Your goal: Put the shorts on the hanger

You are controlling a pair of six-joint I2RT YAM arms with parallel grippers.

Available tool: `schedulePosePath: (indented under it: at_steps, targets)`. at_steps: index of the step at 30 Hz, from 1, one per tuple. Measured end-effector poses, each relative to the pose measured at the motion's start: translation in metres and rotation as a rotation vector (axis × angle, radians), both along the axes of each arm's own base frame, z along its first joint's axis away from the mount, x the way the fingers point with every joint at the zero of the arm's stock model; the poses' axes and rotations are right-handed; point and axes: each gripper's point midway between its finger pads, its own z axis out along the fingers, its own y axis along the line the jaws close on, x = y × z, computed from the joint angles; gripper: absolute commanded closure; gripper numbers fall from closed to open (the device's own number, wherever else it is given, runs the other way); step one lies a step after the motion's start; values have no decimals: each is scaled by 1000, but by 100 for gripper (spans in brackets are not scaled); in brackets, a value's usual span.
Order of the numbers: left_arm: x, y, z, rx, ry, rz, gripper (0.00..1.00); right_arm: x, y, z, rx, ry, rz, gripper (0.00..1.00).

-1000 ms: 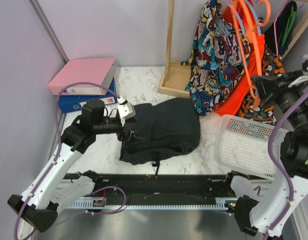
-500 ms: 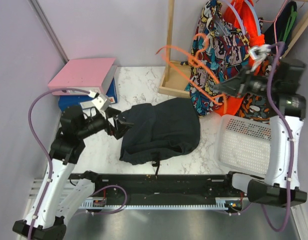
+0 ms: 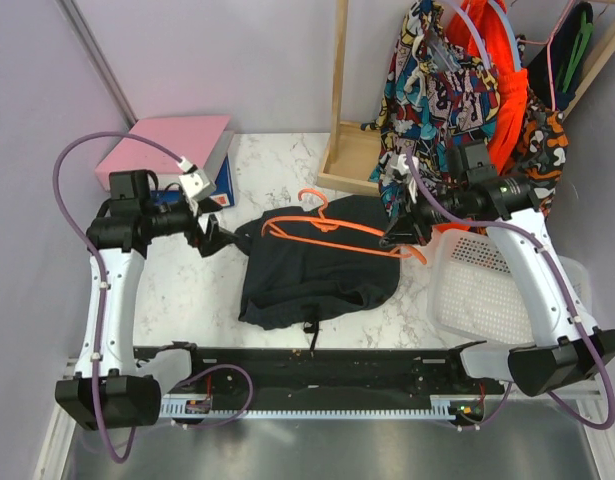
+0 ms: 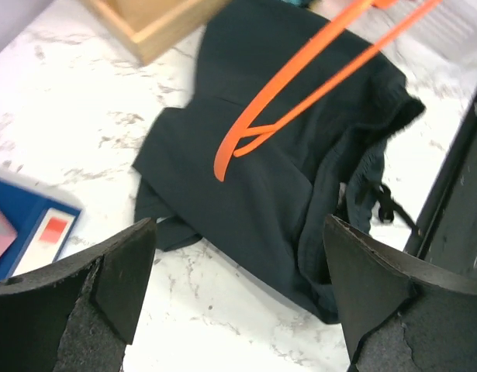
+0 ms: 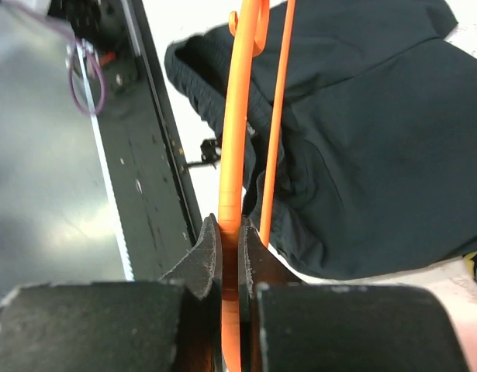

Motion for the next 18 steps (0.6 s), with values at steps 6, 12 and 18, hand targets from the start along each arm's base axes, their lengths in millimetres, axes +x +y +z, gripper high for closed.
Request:
schedulePosePath:
  at_steps: [6,12,18]
  targets:
    - [-29,-11,-36,37,-21,-208,6,-18,1,-11,-50,-76,147,100]
    - [-39,-19,-50,18,-39,-306,8,-37,14,-14,-64,-123,281,100]
    - [-63,-40,-77,30,-22,-436,15,-48,24,-15,-67,-139,341,100]
